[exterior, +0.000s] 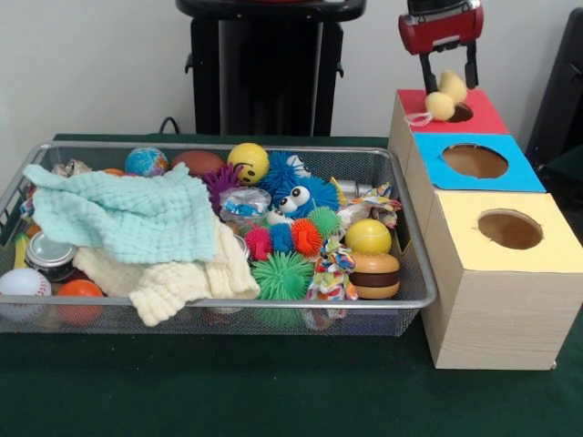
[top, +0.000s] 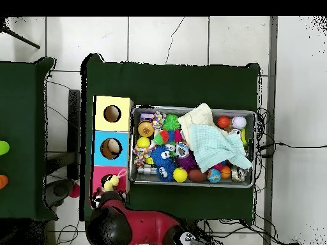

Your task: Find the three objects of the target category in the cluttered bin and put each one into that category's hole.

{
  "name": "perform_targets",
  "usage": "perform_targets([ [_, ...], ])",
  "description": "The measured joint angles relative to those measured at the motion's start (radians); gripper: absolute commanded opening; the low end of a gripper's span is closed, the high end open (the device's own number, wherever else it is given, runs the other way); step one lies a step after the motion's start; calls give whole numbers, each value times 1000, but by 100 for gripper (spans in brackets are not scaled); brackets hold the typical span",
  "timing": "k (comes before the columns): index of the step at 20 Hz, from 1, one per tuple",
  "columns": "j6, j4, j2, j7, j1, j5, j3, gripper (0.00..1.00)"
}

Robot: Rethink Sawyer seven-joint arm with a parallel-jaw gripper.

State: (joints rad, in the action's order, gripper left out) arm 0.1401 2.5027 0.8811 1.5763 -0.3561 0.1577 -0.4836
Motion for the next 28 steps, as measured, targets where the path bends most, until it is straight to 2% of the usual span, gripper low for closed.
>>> perform_targets([
  [12,-19,-17,81,0,28,3,27,100],
  [28,-19,-64,87,0,29,4,36,100],
])
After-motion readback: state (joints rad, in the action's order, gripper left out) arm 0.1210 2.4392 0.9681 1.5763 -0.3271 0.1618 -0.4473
